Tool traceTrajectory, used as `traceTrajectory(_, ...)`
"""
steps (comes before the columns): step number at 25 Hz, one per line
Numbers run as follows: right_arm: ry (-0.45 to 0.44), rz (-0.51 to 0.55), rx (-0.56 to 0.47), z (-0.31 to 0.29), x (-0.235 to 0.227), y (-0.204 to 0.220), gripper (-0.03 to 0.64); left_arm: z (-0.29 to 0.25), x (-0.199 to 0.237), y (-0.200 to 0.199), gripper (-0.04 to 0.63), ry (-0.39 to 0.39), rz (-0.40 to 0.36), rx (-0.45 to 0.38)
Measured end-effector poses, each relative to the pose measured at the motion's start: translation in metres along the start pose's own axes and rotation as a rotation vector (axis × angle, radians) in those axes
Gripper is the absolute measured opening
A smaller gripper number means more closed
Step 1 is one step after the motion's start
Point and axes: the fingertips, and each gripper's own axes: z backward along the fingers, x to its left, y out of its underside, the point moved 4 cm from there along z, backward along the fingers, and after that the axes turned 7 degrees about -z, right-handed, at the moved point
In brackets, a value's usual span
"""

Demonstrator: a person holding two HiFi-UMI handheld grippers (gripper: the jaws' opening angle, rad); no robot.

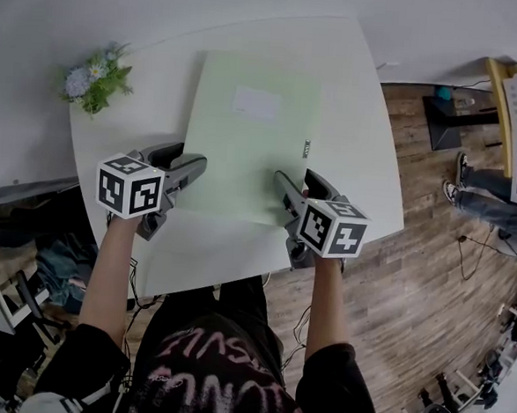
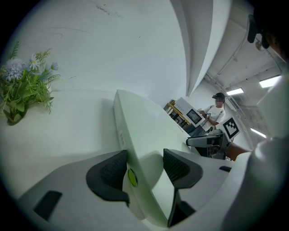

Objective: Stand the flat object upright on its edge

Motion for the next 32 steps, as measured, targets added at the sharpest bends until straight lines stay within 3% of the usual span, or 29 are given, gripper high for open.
traceTrajectory(14,0.027,0.045,-0.031,0.009,0.004,-0.001,0.266,0.005,-0.011,-0.005,0.259,-0.022,-0.078,-0.058)
traceTrajectory(32,0.036,0.169,-0.152,0.022,0.023,-0.030,0.266,0.027,-0.024,-0.040,0.256,-0.110,-0.263,-0.209)
